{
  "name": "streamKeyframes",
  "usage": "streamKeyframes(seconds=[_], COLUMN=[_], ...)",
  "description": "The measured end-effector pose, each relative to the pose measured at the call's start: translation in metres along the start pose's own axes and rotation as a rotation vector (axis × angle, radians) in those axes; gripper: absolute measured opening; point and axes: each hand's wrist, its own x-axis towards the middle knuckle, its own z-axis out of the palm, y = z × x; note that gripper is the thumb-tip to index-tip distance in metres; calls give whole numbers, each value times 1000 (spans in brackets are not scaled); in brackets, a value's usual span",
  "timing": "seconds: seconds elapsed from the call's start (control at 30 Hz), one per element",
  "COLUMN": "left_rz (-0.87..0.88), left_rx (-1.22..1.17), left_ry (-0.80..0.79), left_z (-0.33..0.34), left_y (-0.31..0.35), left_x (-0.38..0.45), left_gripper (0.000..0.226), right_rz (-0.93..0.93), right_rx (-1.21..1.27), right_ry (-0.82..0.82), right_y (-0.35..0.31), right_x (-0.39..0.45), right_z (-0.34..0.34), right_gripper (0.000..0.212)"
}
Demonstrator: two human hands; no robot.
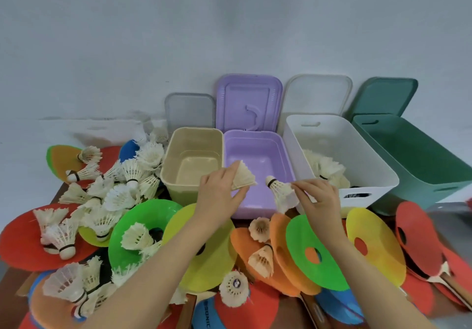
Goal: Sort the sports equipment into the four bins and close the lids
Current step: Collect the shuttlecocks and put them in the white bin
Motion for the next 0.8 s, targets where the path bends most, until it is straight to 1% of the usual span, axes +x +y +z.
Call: streamKeyframes(seconds=[0.07,0.13,0.27,0.33,0.37,0.47,0.57,0.67,0.8], left_rz=[23,41,55,54,46,0,-30,-10,38], left_rx=[3,-2,6,13,8,8,21,100,186], left_ry=[-10,-15,-56,-97,-117,-185,-270,-366,-342], left_z=[10,22,57,77,86,114,138,150,142], left_y=[18,38,77,94,103,127,144,147,132], left_x=[23,44,83,97,104,125,145,156,149], left_gripper=[65,67,74,78,77,62,64,67,59], right_rz=[23,52,148,177,189,240,315,394,314], right_rx=[14,-17,14,-6,-34,-107,-178,-193,-112], right_ry=[42,83,72,99,116,129,31,-108,-183], right_y=[17,36,88,111,120,146,172,187,190], right_x=[17,32,60,72,77,89,97,101,92], right_z=[-16,-30,-55,-64,-67,-70,-66,-62,-55], right_gripper=[27,19,12,10,9,8,10,21,21])
